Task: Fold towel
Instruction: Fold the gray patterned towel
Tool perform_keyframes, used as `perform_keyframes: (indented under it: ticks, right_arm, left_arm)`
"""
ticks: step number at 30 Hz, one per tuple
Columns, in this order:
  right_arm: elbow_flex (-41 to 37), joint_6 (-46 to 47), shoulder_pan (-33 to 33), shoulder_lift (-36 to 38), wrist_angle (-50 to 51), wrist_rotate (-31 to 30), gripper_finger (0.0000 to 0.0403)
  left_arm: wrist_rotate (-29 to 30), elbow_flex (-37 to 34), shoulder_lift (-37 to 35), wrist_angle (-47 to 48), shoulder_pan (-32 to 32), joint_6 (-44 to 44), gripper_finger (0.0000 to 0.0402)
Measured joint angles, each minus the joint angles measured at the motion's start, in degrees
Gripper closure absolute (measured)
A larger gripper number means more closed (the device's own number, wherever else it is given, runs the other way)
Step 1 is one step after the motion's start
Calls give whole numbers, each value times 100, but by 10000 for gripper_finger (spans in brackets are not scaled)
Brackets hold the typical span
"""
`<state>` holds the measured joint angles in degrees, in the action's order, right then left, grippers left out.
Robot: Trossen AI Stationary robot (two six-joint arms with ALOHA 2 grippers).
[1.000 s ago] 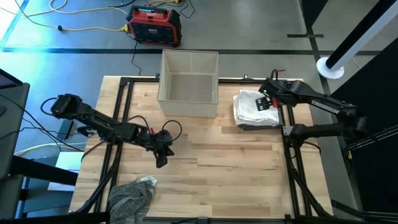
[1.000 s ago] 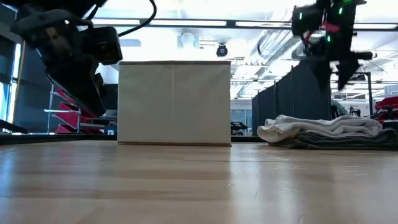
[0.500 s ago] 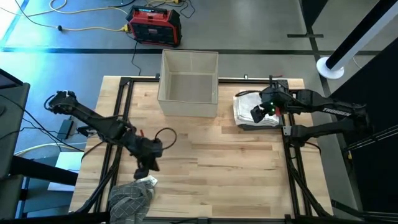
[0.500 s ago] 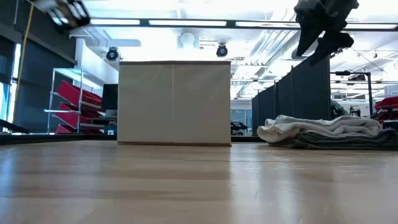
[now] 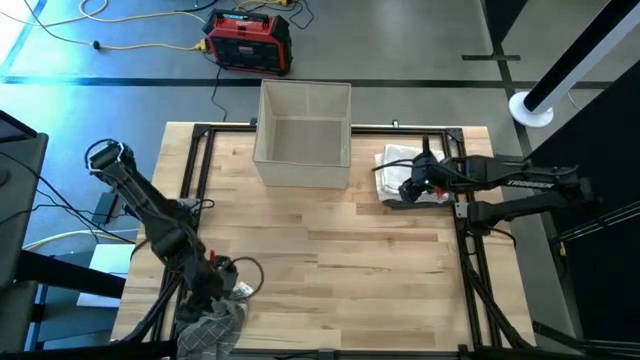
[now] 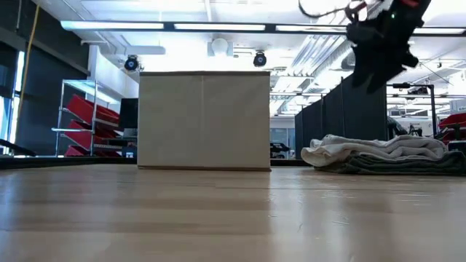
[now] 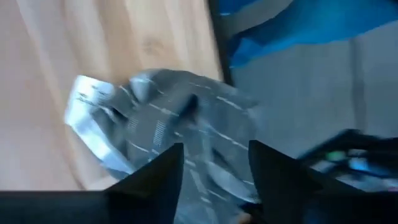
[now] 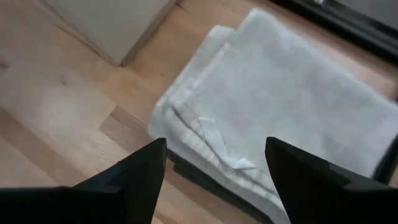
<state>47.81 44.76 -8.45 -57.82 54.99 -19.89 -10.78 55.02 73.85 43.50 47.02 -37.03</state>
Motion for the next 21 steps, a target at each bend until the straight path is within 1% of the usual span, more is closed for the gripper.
perform_keyframes:
  ticks: [3, 5, 7, 9, 14, 16, 17, 19, 21]
  right_arm:
    - [-302, 192, 1, -2, -430, 318, 144]
    - [-504, 322, 44, 0, -749, 578, 144]
    - [-634, 445, 117, -4, -965, 802, 144]
    - [-662, 560, 201, -4, -1037, 918, 144]
    - [-662, 792, 457, 15, -1121, 927, 144]
    - [-662, 794, 552, 15, -1213, 963, 144]
    - [-664, 813, 597, 15, -1252, 983, 144]
    - [-664, 918, 679, 15, -1396, 994, 144]
    - [-663, 924, 760, 15, -1558, 1003, 144]
  left_arm:
    - [468, 0, 333, 111, -9, 309, 198]
    - [603, 0, 579, 173, -19, 419, 189]
    - [588, 0, 837, 160, -11, 534, 185]
    - [431, 0, 1067, 123, 1, 722, 184]
    - [67, 0, 1557, 145, 34, 1203, 191]
    - [-49, 0, 1672, 137, -1, 1250, 213]
    - [-71, 0, 1708, 142, -28, 1260, 232]
    - [-74, 0, 1726, 212, -133, 1269, 286]
    - [-86, 0, 1710, 320, -341, 1269, 357]
